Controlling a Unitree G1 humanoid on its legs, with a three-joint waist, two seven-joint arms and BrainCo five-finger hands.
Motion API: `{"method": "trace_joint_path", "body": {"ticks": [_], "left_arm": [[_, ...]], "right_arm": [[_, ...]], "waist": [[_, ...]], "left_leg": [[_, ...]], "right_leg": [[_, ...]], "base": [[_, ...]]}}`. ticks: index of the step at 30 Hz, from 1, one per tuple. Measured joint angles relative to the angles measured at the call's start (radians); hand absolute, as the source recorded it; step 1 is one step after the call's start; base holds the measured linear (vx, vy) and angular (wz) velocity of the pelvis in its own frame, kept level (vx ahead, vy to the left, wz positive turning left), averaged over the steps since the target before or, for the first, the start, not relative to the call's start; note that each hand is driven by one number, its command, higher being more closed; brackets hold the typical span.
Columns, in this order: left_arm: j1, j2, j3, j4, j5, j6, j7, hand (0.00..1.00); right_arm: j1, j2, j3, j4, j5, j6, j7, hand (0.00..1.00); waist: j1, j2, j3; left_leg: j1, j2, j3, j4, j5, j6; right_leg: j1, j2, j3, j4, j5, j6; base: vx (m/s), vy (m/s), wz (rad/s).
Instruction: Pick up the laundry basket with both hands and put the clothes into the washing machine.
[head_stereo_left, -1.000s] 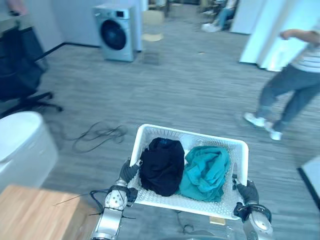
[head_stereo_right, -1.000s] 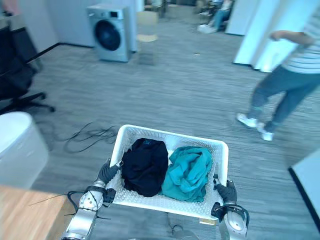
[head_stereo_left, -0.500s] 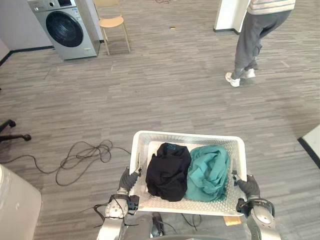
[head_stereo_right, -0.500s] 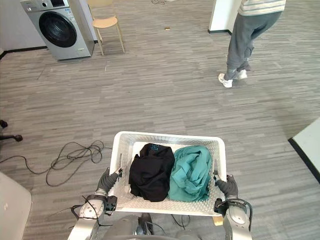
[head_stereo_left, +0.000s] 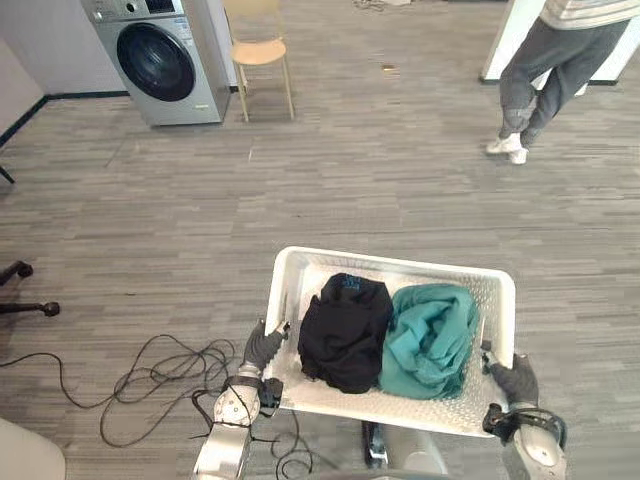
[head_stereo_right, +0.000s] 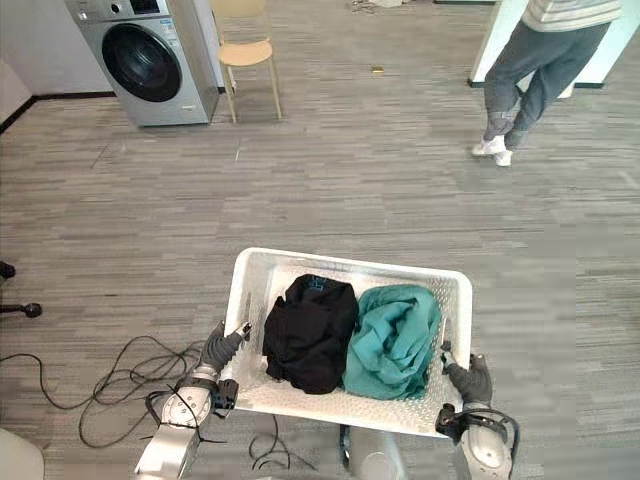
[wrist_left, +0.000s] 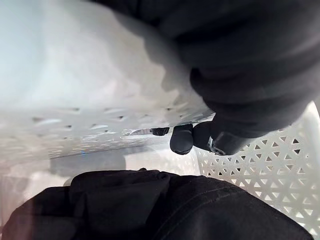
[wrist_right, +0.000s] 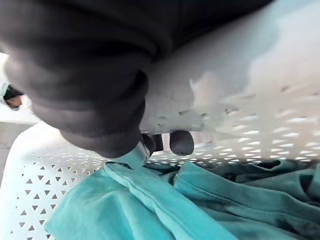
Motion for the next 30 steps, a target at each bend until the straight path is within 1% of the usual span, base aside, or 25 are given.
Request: {"method": "trace_joint_path", "body": {"ticks": [1, 2, 4, 5, 6, 7, 8, 9, 10, 12, 13, 14, 15, 16, 17, 19, 21, 22, 23, 24, 25, 26, 28, 29, 30], "left_arm": [[0.004, -0.004, 0.003, -0.013, -0.002, -0.002, 0.000, 1.00], [0.005, -0.002, 0.000, -0.026, -0.002, -0.009, -0.002, 1.00], [0.010, 0.002, 0.002, -0.032, -0.002, -0.019, -0.004, 1.00], [0.017, 0.003, 0.006, -0.034, -0.005, -0.025, -0.004, 1.00], [0.019, 0.004, 0.008, -0.034, -0.011, -0.038, -0.004, 1.00], [0.020, 0.002, 0.008, -0.034, -0.015, -0.042, -0.003, 1.00], [0.022, -0.005, 0.007, -0.034, -0.022, -0.051, 0.000, 1.00], [0.023, -0.018, 0.005, -0.031, -0.022, -0.052, 0.001, 1.00], [0.027, -0.020, 0.006, -0.025, -0.020, -0.048, 0.004, 1.00], [0.030, -0.017, 0.006, -0.017, -0.008, -0.019, 0.013, 1.00], [0.050, -0.009, 0.007, -0.017, -0.003, -0.015, 0.013, 1.00], [0.073, 0.005, 0.006, -0.015, -0.003, -0.005, 0.018, 1.00], [0.076, 0.012, -0.004, -0.014, -0.001, 0.003, 0.018, 1.00], [0.074, 0.020, -0.003, -0.012, 0.002, 0.005, 0.021, 1.00], [0.070, 0.021, 0.000, -0.012, 0.007, 0.005, 0.024, 1.00], [0.066, 0.025, -0.007, -0.012, 0.009, 0.005, 0.024, 1.00], [0.042, 0.031, -0.016, -0.011, 0.009, 0.004, 0.024, 1.00], [0.027, 0.037, -0.030, -0.011, 0.008, 0.003, 0.025, 1.00], [0.004, 0.038, -0.041, -0.012, 0.008, 0.000, 0.024, 1.00], [-0.009, 0.039, -0.043, -0.015, 0.008, -0.001, 0.025, 1.00], [-0.012, 0.030, -0.045, -0.009, 0.007, -0.001, 0.028, 1.00], [-0.012, 0.014, -0.053, -0.002, 0.007, 0.000, 0.033, 1.00], [-0.021, 0.009, -0.050, -0.002, 0.004, 0.000, 0.037, 1.00], [-0.022, 0.004, -0.043, -0.002, 0.001, -0.001, 0.038, 1.00], [-0.023, -0.001, -0.041, -0.002, 0.000, -0.003, 0.038, 1.00]], "right_arm": [[0.004, -0.004, 0.010, -0.023, 0.003, -0.002, -0.003, 1.00], [-0.003, -0.002, 0.009, -0.023, 0.007, -0.002, -0.008, 1.00], [-0.009, -0.002, 0.011, -0.024, 0.007, -0.001, -0.018, 1.00], [-0.015, -0.008, 0.019, -0.024, 0.006, -0.001, -0.019, 1.00], [-0.025, -0.013, 0.021, -0.023, 0.006, -0.001, -0.020, 1.00], [-0.037, -0.018, 0.020, -0.019, 0.006, -0.001, -0.021, 1.00], [-0.063, -0.036, 0.020, 0.005, 0.004, -0.007, -0.021, 1.00], [-0.091, -0.052, 0.014, 0.054, 0.004, -0.020, -0.021, 1.00], [-0.105, -0.053, 0.014, 0.102, 0.004, -0.022, -0.022, 1.00], [-0.134, -0.051, 0.015, 0.167, -0.002, -0.013, -0.020, 1.00], [-0.133, -0.040, 0.016, 0.186, -0.019, -0.011, -0.017, 1.00], [-0.125, -0.020, 0.015, 0.212, -0.040, -0.009, -0.007, 1.00], [-0.111, -0.010, 0.015, 0.217, -0.045, -0.009, -0.005, 1.00], [-0.097, 0.007, 0.015, 0.214, -0.046, -0.013, -0.003, 1.00], [-0.093, 0.013, 0.015, 0.203, -0.050, -0.013, -0.003, 1.00], [-0.087, 0.019, 0.008, 0.185, -0.055, -0.013, -0.003, 1.00], [-0.045, 0.039, 0.000, 0.118, -0.054, -0.016, -0.009, 1.00], [-0.025, 0.044, -0.013, 0.086, -0.053, -0.020, -0.014, 1.00], [-0.021, 0.048, -0.025, 0.063, -0.050, -0.022, -0.020, 1.00], [-0.014, 0.053, -0.015, 0.041, -0.036, -0.024, -0.026, 1.00], [-0.012, 0.041, -0.012, 0.039, -0.034, -0.028, -0.034, 1.00], [-0.005, 0.013, -0.014, 0.040, -0.031, -0.021, -0.047, 1.00], [0.003, 0.004, -0.011, 0.003, -0.015, -0.016, -0.046, 1.00], [0.014, 0.004, -0.007, -0.019, -0.012, -0.015, -0.045, 1.00], [0.013, 0.001, -0.005, -0.027, -0.003, -0.015, -0.046, 1.00]], "waist": [[0.031, 0.008, 0.007], [0.037, 0.020, 0.013], [0.062, 0.008, 0.019], [0.087, -0.010, 0.019], [0.104, -0.024, 0.017], [0.107, -0.027, 0.018], [0.107, -0.026, 0.016], [0.100, -0.015, 0.008], [0.097, -0.028, 0.002], [0.047, -0.067, -0.013], [0.037, -0.107, 0.003], [0.046, -0.144, 0.001], [0.046, -0.152, -0.005], [0.049, -0.161, -0.010], [0.046, -0.150, -0.010], [0.040, -0.122, -0.008], [0.017, -0.099, -0.005], [0.006, -0.089, -0.005], [0.006, -0.089, -0.010], [0.011, -0.112, -0.023], [-0.002, -0.100, -0.022], [0.001, -0.065, -0.037], [0.006, -0.049, -0.035], [0.010, -0.030, -0.033], [0.015, -0.006, -0.023]], "left_leg": [[-0.083, 0.048, -0.019, 0.161, 0.155, -0.013], [-0.165, 0.075, -0.047, 0.293, 0.077, -0.038], [-0.279, 0.085, -0.036, 0.342, -0.089, -0.002], [-0.332, 0.088, 0.029, 0.229, -0.189, 0.007], [-0.368, 0.089, 0.092, 0.032, -0.234, 0.006], [-0.370, 0.086, 0.122, -0.101, -0.238, -0.003], [-0.354, 0.063, 0.162, -0.418, -0.219, -0.032], [-0.370, 0.040, 0.137, -0.577, -0.122, -0.116], [-0.373, 0.016, 0.123, -0.534, -0.140, -0.069], [-0.353, -0.056, 0.112, -0.471, -0.212, 0.009], [-0.294, -0.101, 0.113, -0.441, -0.255, 0.084], [-0.202, -0.147, 0.114, -0.476, -0.302, 0.096], [-0.152, -0.164, 0.113, -0.513, -0.328, 0.094], [-0.085, -0.179, 0.114, -0.552, -0.353, 0.093], [-0.021, -0.181, 0.110, -0.597, -0.359, 0.094], [0.078, -0.172, 0.085, -0.676, -0.359, 0.094], [0.185, -0.140, 0.058, -0.722, -0.364, 0.086], [0.217, -0.121, 0.050, -0.721, -0.374, 0.067], [0.261, -0.100, 0.049, -0.718, -0.399, 0.026], [0.294, -0.095, 0.043, -0.691, -0.430, -0.017], [0.313, -0.079, 0.018, -0.665, -0.446, -0.027], [0.311, -0.034, -0.011, -0.573, -0.428, -0.052], [0.225, -0.002, -0.044, -0.337, -0.287, -0.057], [0.144, 0.032, -0.076, -0.156, -0.095, -0.086], [0.046, 0.076, -0.108, 0.056, -0.063, -0.110]], "right_leg": [[0.092, 0.021, 0.017, -0.044, -0.048, 0.004], [0.165, 0.035, 0.023, -0.081, -0.070, 0.010], [0.297, 0.018, 0.068, -0.167, -0.101, 0.027], [0.377, -0.017, 0.104, -0.233, -0.111, 0.039], [0.435, -0.054, 0.125, -0.287, -0.127, 0.060], [0.460, -0.073, 0.135, -0.305, -0.136, 0.074], [0.503, -0.102, 0.147, -0.325, -0.167, 0.105], [0.538, -0.110, 0.171, -0.328, -0.198, 0.112], [0.548, -0.126, 0.197, -0.313, -0.203, 0.107], [0.527, -0.188, 0.257, -0.155, -0.160, 0.133], [0.492, -0.213, 0.309, 0.033, -0.078, 0.207], [0.421, -0.218, 0.360, 0.254, 0.113, 0.265], [0.372, -0.211, 0.383, 0.364, 0.227, 0.275], [0.248, -0.188, 0.407, 0.564, 0.207, 0.225], [0.138, -0.155, 0.396, 0.660, 0.131, 0.191], [0.037, -0.117, 0.345, 0.640, 0.031, 0.159], [-0.048, -0.095, 0.252, 0.429, -0.047, 0.135], [-0.073, -0.095, 0.206, 0.299, -0.047, 0.133], [-0.095, -0.085, 0.150, 0.094, -0.012, 0.101], [-0.095, -0.067, 0.145, -0.091, 0.112, 0.090], [-0.085, -0.056, 0.150, -0.051, 0.157, 0.095], [-0.081, -0.035, 0.129, 0.041, 0.081, 0.065], [-0.058, -0.035, 0.114, 0.121, -0.008, 0.038], [0.002, -0.022, 0.111, 0.099, -0.051, 0.025], [0.077, 0.009, 0.105, 0.050, -0.070, 0.013]], "base": [[0.63, -0.043, -0.54], [0.78, -0.001, -0.46], [0.74, 0.081, -0.45], [0.85, 0.164, -0.72], [0.69, 0.155, -0.67], [0.82, 0.221, -0.53], [0.71, 0.262, -0.40], [0.73, 0.303, -0.39], [0.76, 0.372, 0.00], [0.74, 0.345, 0.34], [0.82, 0.328, 0.09], [0.95, 0.334, -0.06], [0.74, 0.223, -0.14], [0.70, 0.141, -0.04], [0.65, 0.077, -0.02], [0.64, 0.053, 0.13], [0.65, -0.018, 0.50], [0.80, -0.157, 0.59], [0.82, -0.229, 0.46], [0.84, -0.253, 0.44], [0.71, -0.199, 0.24], [0.69, -0.197, 0.17], [0.63, -0.201, -0.03], [0.60, -0.157, -0.05], [0.71, -0.127, -0.15]]}}
